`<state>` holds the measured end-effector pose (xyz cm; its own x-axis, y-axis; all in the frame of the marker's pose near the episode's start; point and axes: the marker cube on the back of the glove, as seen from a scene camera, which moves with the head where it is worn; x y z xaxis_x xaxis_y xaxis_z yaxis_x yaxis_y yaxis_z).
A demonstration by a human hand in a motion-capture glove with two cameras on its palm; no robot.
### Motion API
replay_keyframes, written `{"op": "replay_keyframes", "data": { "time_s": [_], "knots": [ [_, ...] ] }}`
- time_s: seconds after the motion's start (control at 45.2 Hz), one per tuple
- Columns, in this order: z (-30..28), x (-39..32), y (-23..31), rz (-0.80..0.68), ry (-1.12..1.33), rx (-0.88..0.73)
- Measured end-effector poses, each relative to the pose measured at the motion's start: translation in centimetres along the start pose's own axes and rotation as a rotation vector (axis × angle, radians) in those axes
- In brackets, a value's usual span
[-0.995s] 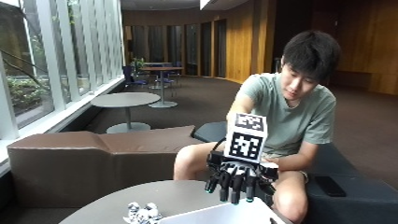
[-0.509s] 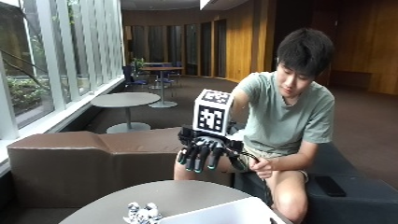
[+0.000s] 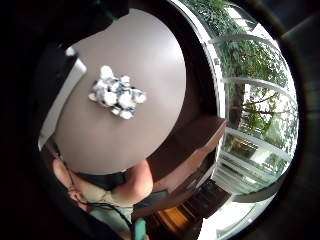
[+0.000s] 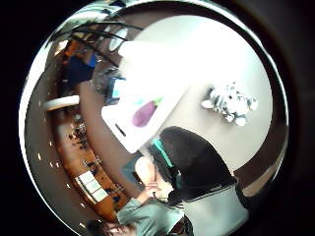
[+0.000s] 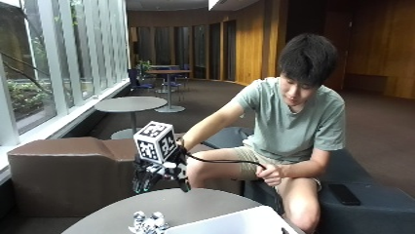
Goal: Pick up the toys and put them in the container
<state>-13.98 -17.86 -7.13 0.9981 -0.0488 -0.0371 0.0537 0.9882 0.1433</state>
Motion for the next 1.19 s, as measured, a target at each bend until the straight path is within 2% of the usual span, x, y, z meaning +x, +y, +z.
{"op": "replay_keyframes", "data": {
  "time_s": [0.288,0.42,0.553,0.73,0.907,1.084,1.194],
  "knots": [
    [10.5,3.4,-3.5,-0.011,-0.008,-0.105],
    [15.8,4.2,-4.8,0.006,0.037,-0.202],
    [19.2,5.1,-5.9,0.029,0.037,-0.064],
    [19.3,5.0,-7.3,0.051,-0.15,0.107],
    [19.4,5.3,-7.9,0.106,-0.323,0.085],
    [16.3,5.7,-5.4,0.103,-0.274,0.114],
    [11.9,5.8,-3.1,0.102,-0.247,0.116]
  ]
}}
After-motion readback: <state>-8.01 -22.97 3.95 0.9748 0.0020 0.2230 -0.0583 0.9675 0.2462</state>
